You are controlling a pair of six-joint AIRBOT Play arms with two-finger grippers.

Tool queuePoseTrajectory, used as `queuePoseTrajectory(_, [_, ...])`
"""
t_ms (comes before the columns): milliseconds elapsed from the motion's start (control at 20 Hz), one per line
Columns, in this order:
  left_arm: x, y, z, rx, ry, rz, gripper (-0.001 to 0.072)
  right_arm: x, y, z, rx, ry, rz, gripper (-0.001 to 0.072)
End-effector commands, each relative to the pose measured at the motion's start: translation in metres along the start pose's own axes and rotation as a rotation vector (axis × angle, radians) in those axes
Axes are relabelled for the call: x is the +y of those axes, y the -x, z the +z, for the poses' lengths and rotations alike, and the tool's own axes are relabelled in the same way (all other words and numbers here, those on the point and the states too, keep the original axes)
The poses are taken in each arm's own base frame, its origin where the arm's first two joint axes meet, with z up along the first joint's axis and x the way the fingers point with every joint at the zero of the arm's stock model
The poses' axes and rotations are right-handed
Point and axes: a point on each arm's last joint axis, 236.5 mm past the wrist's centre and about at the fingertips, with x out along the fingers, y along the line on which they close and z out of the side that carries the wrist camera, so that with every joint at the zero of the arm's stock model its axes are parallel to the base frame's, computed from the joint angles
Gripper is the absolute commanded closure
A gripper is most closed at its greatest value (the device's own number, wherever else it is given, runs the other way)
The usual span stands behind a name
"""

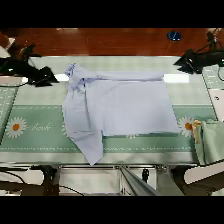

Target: Fold the shirts.

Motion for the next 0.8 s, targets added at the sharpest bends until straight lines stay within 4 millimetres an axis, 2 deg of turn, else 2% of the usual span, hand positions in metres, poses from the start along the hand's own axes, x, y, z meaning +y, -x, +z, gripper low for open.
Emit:
queuePoseTrajectory(0, [0.033, 0.020, -0.075, 0.049, 0.136, 0.011, 0.0197, -0.063, 0.054, -0.055, 0.029, 0.018, -0.268, 0.0298])
queuePoseTrajectory(50, [0.035, 0.012, -0.100, 0.034, 0.183, -0.006, 0.0197, -0.076, 0.058, -0.074, -0.018, -0.018, -0.294, 0.0298])
queuePoseTrajectory(150, [0.024, -0.009, -0.142, -0.014, 0.340, -0.135, 0.0197, -0.083, 0.049, -0.119, -0.091, -0.121, -0.250, 0.0298])
queuePoseTrajectory(250, [0.015, -0.027, -0.174, -0.057, 0.441, -0.247, 0.0198, -0.073, 0.034, -0.165, -0.114, -0.166, -0.169, 0.0298])
queuePoseTrajectory(350, [0.009, -0.044, -0.202, -0.048, 0.493, -0.308, 0.0198, -0.057, 0.023, -0.195, -0.133, -0.199, -0.088, 0.0299])
queuePoseTrajectory(450, [0.001, -0.060, -0.222, -0.007, 0.508, -0.344, 0.0198, -0.041, 0.016, -0.210, -0.145, -0.224, -0.012, 0.0299])
queuePoseTrajectory(550, [0.003, -0.075, -0.233, 0.005, 0.524, -0.317, 0.0198, -0.035, 0.015, -0.216, -0.134, -0.223, 0.011, 0.0299])
queuePoseTrajectory(650, [0.002, -0.083, -0.232, -0.007, 0.534, -0.311, 0.0198, -0.033, 0.014, -0.218, -0.123, -0.221, 0.017, 0.0299])
queuePoseTrajectory(750, [-0.007, -0.091, -0.229, -0.017, 0.489, -0.322, 0.0198, -0.032, 0.014, -0.220, -0.115, -0.221, 0.021, 0.0299])
